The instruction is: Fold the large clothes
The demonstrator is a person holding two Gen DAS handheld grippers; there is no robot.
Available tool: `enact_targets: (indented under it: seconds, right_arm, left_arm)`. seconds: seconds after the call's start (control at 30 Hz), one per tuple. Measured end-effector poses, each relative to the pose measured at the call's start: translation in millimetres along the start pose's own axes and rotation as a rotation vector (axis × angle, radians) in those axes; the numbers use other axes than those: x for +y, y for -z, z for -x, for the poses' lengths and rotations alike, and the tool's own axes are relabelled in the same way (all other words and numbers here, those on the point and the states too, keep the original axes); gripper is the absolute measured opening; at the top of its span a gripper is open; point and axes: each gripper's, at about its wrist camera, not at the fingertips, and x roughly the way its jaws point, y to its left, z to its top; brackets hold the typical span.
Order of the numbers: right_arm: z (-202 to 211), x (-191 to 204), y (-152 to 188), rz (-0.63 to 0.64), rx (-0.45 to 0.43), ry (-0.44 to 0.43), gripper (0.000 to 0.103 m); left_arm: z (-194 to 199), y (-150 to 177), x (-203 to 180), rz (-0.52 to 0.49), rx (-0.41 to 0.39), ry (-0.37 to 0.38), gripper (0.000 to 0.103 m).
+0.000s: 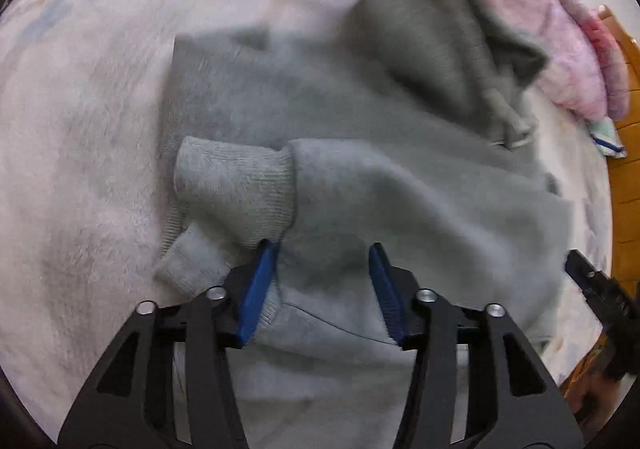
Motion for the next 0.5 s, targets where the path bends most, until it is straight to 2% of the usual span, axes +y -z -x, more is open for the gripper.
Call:
enact_targets:
  seconds: [0.07, 0.13, 0.2, 0.23, 0.3, 0.37, 0.4, 0.43, 0.5]
  right_arm:
    - [-14.7, -27.0, -7.8, -0.051, 0.040, 0.015, 0.023]
    - [-28.6, -51.3, -11.2, -0.090, 0.071, 0.008, 0.000]
    - [-30.4, -63.0, -14.0, -0.131, 0.098, -0.022, 0.000]
    - [-25.5, -62.5, -18.0, -0.154, 0.100, -0.034, 0.007]
    - [-16.2, -53.6, -27.5, -0.144, 0.071, -0.041, 0.009]
    - [-5.3, -42.2, -43.4, -0.123, 0.032, -0.080, 0.015]
    - [-5.0, -35.9, -53.0, -0.114, 0.015, -0.093, 0.022]
    - [-5.4, -29.9, -61.6, -0.103, 0.005, -0.102, 0.032]
    - [-12.4, -20.4, -83.7, -0.084, -0.013, -0.112, 0.042]
  left_arm:
    - [0.6, -4.4, 6.2, 0.025, -0.002, 0.010, 0.043]
    - [2.7, -8.8, 14.4, 0.096, 0.015, 0.049, 0.043]
    - [6.5, -13.2, 15.0, 0.123, 0.041, 0.057, 0.043]
    - [9.9, -16.0, 12.7, 0.124, 0.048, 0.056, 0.043]
    - [29.9, -27.1, 1.4, 0.098, 0.003, 0.094, 0.043]
    - [46.8, -42.6, -11.9, 0.059, -0.051, 0.116, 0.050]
    - [53.7, -53.4, -20.7, 0.037, -0.082, 0.115, 0.058]
    - [57.4, -65.0, -28.5, 0.017, -0.103, 0.112, 0.059]
    - [58.2, -91.8, -42.9, -0.023, -0.123, 0.089, 0.060]
